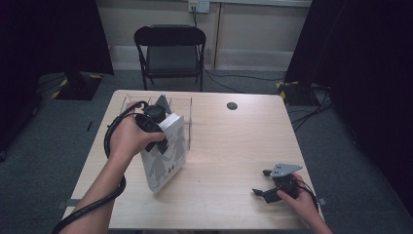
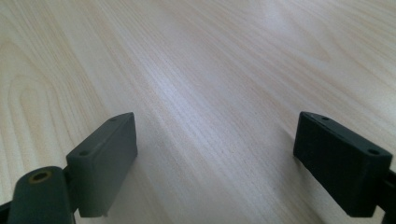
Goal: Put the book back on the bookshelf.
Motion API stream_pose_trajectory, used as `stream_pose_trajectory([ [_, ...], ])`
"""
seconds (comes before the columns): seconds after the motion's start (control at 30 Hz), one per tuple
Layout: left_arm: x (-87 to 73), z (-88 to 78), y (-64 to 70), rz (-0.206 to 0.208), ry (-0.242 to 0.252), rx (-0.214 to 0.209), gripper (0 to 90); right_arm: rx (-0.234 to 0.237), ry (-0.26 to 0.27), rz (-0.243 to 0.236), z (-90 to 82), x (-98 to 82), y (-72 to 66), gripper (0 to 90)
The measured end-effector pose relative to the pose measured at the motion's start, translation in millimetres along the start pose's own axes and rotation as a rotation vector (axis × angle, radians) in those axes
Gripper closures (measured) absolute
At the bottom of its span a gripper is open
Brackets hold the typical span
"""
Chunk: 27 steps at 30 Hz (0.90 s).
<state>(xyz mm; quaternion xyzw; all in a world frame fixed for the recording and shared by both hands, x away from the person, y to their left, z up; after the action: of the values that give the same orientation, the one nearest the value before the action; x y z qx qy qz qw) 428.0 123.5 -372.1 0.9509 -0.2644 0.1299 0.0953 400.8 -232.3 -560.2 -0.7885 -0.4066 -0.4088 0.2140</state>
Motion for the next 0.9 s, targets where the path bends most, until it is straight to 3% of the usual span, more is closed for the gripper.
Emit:
stream_pose_trajectory([
  [0.47,8.9,-0.5,-4.0,-0.02,-0.008,0.018,53.1,0.0,0.0,0.0,0.0,0.0,0.0,12.8],
  [0.9,14.7,0.5,-11.7,-0.08,0.012,0.031,53.1,0.0,0.0,0.0,0.0,0.0,0.0,12.8],
])
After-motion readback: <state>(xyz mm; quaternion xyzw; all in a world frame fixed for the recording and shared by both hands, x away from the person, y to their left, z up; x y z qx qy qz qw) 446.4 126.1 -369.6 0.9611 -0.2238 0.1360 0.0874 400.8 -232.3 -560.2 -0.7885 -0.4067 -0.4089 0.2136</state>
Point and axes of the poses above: each handheld gripper's, and its own axes: z roughly forward along the jaws, x roughly out of its top, y roughly to its right, the point moved 9 cm from there along z, roughly forward along the jaws, and after that the axes turned 8 degrees about y, right-handed, at the moved point
